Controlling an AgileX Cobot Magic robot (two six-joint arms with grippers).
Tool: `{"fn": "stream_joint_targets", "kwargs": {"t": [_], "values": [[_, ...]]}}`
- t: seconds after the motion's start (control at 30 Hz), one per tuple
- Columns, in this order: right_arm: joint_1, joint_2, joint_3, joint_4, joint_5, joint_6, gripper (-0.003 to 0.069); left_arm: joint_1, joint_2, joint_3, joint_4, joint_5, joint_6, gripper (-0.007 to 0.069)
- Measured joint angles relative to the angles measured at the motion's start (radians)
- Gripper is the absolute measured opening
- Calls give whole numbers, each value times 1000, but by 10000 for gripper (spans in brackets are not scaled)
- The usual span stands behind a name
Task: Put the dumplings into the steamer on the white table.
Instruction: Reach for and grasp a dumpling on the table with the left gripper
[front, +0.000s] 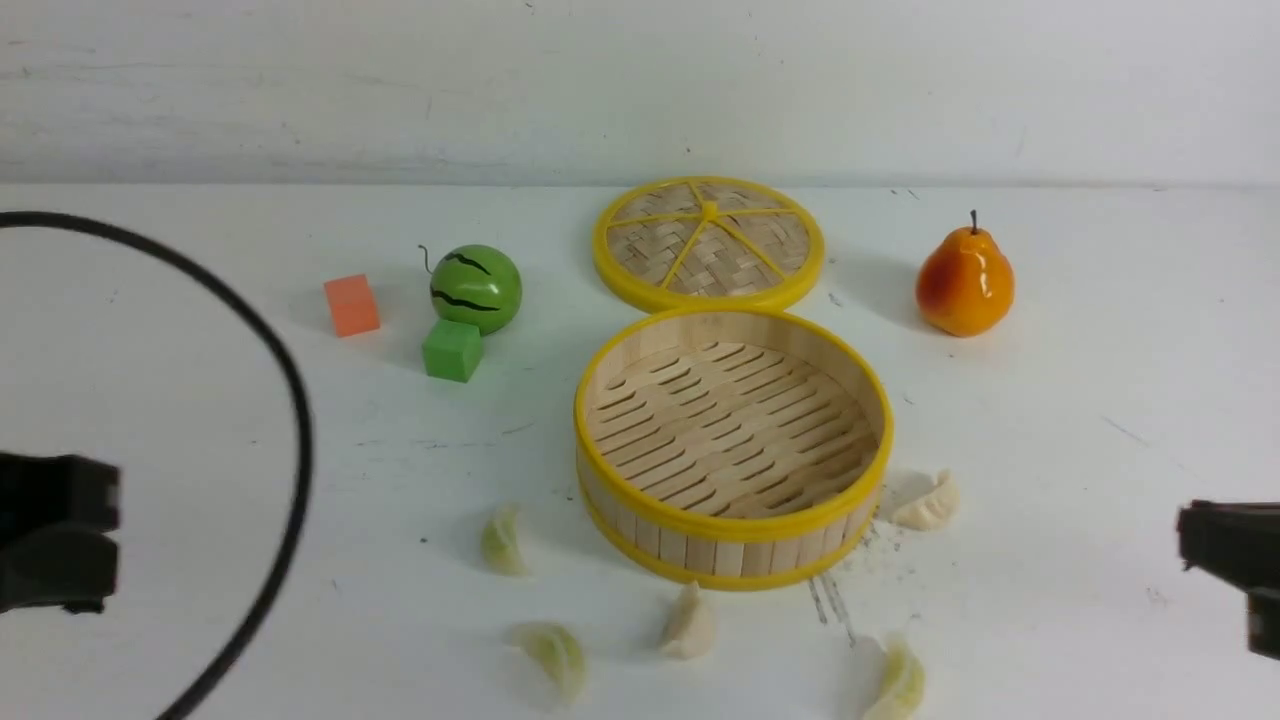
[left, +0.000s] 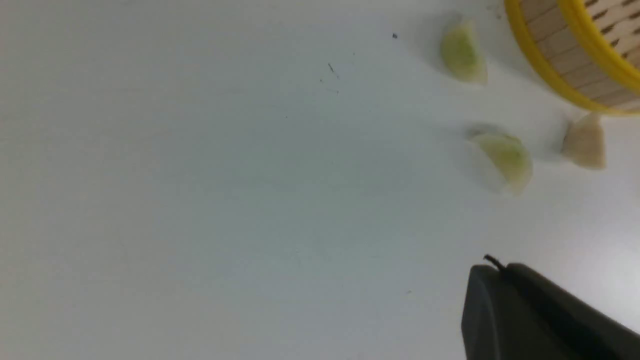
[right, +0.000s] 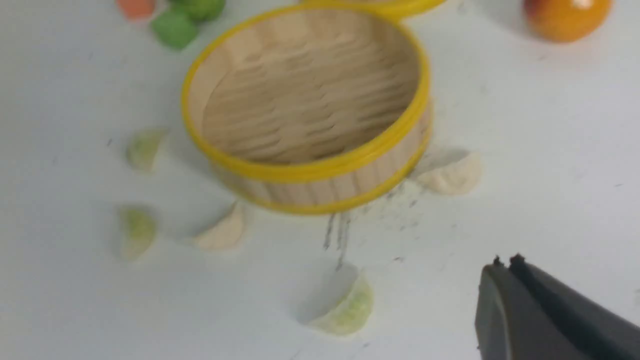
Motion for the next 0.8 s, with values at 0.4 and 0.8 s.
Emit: {"fn": "stream_joint_targets", "kwargs": {"t": [0.4,0.8], "values": [[201,161,-185,-189,203,85,-10,-375,560,-274,217,-105,-241,263],[201,143,-186,-189,221,87,-1,-391,932,-419,277,-283,-381,622]]}}
